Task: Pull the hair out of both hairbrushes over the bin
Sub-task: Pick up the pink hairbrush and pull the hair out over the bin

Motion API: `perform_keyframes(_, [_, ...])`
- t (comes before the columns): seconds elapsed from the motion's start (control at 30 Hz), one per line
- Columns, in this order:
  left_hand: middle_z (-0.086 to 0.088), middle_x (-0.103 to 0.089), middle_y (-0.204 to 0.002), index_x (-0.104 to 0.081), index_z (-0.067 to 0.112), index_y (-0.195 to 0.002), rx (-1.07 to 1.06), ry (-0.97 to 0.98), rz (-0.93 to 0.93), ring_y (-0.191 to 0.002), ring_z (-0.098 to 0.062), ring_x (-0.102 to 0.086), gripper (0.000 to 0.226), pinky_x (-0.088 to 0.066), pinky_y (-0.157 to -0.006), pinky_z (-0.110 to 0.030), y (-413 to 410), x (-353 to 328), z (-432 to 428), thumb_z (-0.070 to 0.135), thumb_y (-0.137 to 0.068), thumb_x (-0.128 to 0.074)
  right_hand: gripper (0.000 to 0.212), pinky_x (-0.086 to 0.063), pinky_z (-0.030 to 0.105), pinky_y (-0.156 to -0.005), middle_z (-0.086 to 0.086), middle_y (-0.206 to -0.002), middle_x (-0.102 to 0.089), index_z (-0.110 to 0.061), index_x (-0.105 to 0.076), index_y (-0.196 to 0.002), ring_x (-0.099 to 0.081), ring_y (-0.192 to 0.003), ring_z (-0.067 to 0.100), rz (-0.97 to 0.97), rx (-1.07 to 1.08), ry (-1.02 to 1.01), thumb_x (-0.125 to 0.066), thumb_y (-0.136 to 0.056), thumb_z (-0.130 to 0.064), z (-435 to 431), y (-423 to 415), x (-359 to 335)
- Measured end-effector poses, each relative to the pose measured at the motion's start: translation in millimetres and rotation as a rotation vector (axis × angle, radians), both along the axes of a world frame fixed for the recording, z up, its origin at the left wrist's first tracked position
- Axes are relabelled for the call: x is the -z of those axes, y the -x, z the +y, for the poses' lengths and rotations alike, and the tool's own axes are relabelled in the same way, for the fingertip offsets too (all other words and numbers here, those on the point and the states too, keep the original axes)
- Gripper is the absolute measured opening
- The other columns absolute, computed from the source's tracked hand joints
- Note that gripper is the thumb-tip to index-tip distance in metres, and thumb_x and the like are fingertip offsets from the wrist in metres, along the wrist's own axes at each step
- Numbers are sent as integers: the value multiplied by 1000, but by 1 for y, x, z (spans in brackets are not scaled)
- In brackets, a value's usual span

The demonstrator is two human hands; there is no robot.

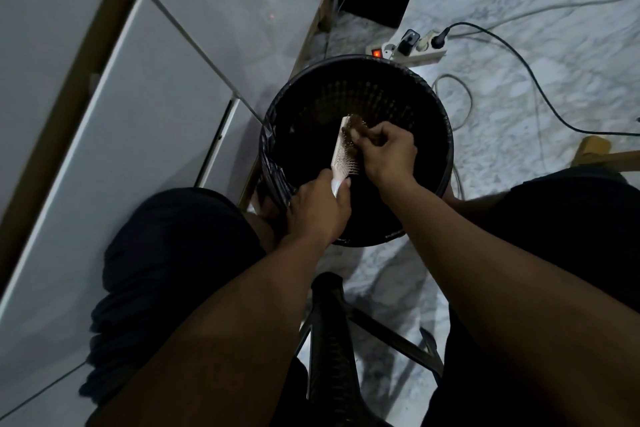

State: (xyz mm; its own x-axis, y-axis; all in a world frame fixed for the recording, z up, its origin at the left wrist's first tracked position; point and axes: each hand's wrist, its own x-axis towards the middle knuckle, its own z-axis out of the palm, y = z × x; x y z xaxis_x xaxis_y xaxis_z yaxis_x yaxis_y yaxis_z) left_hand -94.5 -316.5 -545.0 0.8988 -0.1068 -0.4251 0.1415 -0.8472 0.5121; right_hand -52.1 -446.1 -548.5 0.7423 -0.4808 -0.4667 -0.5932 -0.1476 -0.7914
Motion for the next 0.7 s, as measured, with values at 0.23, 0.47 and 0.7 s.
perform_keyframes(0.23, [-13,-64,-91,-39,24,-87,-42,-1,-18,-84,-41,-60,28,-48,-70,-43,-3,0,2,49,-97,-45,29,-60,54,-85,10,-90,-76,-22,-64,-81,-75,-90,28,93,138,-189,-64,-75,-50,-4,-5,14])
perform_keyframes(0.47, [-9,-66,-99,-50,17,-100,50,-15,-38,-88,-37,-62,29,-45,-67,-38,0,-2,2,45,-98,-44,51,-56,35,-95,-5,-112,-72,-24,-67,-111,-68,-104,10,22,77,-237,-74,-75,-60,5,-8,-9])
perform_keyframes(0.7, [-12,-65,-94,-49,16,-97,33,-7,-75,-85,-41,-61,31,-42,-64,-38,-2,-6,-1,47,-99,-45,18,-59,39,-86,-3,-79,-72,-22,-66,-76,-70,-79,13,0,148,-56,-75,-87,-33,-1,-17,-2])
